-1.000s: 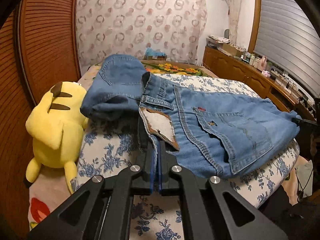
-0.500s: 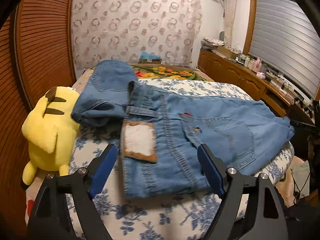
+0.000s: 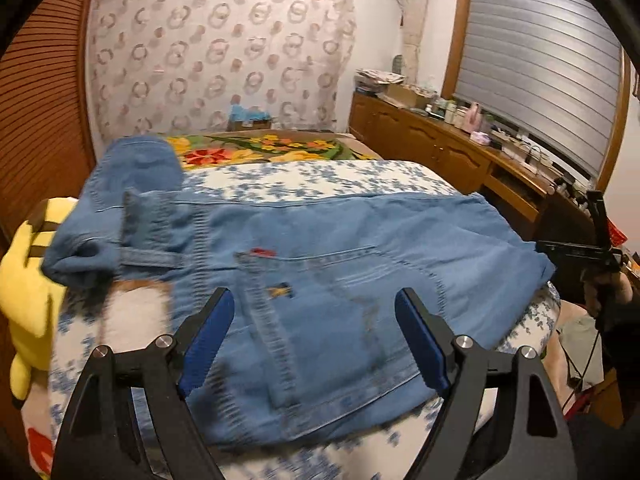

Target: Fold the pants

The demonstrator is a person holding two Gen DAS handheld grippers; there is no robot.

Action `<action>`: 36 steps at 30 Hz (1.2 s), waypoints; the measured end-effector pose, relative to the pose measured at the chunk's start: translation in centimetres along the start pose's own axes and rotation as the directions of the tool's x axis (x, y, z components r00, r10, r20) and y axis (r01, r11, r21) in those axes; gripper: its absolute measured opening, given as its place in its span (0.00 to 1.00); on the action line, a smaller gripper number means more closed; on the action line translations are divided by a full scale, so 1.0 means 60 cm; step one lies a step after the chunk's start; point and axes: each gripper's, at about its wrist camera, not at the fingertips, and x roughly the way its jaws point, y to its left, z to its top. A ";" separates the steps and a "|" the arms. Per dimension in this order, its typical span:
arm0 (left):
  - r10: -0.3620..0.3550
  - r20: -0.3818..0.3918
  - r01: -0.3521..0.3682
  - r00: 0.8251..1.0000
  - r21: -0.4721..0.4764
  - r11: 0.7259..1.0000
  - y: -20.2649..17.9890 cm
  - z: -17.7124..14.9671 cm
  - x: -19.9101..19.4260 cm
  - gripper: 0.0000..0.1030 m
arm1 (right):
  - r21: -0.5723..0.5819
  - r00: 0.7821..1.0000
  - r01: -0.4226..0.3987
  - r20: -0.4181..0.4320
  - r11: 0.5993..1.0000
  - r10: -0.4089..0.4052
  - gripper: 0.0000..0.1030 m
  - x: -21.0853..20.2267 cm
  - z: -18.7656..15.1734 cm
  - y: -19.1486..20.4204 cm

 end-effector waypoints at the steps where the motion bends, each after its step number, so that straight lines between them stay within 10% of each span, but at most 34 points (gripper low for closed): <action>1: -0.010 -0.003 0.010 1.000 0.004 1.000 -0.007 0.002 0.008 0.81 | 0.005 1.000 0.002 0.000 1.000 -0.002 0.48 0.004 0.002 0.000; 23: -0.056 -0.100 0.057 0.993 0.007 0.998 -0.061 -0.033 0.082 0.81 | 0.153 0.997 -0.036 -0.063 0.988 0.046 0.54 0.057 0.009 -0.037; 28: -0.049 -0.109 0.050 0.993 0.011 0.999 -0.065 -0.040 0.089 0.81 | 0.054 1.000 -0.005 -0.021 0.999 0.006 0.20 0.037 0.011 -0.010; 36: -0.013 -0.122 0.017 0.992 0.030 0.999 -0.073 -0.041 0.098 0.82 | -0.091 0.992 0.013 0.123 0.996 -0.002 0.12 -0.033 0.036 0.036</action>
